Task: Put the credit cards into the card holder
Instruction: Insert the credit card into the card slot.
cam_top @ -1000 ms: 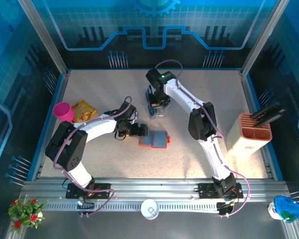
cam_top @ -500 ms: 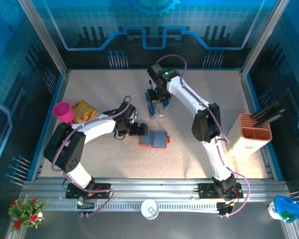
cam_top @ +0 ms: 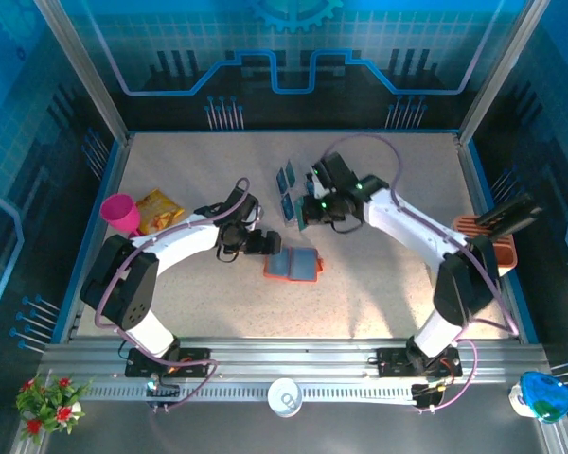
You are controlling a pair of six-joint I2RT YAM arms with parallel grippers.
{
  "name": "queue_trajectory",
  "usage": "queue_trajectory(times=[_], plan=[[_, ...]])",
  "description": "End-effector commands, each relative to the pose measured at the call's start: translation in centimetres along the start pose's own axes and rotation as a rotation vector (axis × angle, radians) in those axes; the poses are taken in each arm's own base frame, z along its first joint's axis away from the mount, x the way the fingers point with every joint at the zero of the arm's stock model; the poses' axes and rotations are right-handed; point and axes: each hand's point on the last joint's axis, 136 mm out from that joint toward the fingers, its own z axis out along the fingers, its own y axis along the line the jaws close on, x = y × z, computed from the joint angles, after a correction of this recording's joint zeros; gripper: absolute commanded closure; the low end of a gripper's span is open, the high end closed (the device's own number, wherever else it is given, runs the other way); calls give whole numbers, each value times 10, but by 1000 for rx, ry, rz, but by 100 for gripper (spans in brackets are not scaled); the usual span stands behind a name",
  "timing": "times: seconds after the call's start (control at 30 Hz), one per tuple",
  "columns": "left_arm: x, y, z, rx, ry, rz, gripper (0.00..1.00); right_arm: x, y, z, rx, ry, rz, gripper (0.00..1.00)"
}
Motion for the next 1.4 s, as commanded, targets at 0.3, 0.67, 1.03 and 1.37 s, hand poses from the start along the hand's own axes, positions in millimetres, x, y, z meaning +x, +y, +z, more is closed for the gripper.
queue_trajectory(times=[0.3, 0.67, 1.03, 1.37], plan=[[9, 9, 6, -112, 57, 99, 1, 48, 3, 33, -257, -277, 239, 100], [25, 23, 18, -171, 107, 92, 1, 60, 3, 54, -309, -319, 283, 100], [39, 37, 26, -230, 161, 67, 1, 71, -5, 68, -302, -308, 313, 100], [41, 38, 28, -227, 170, 64, 1, 81, -11, 77, -289, -284, 322, 100]])
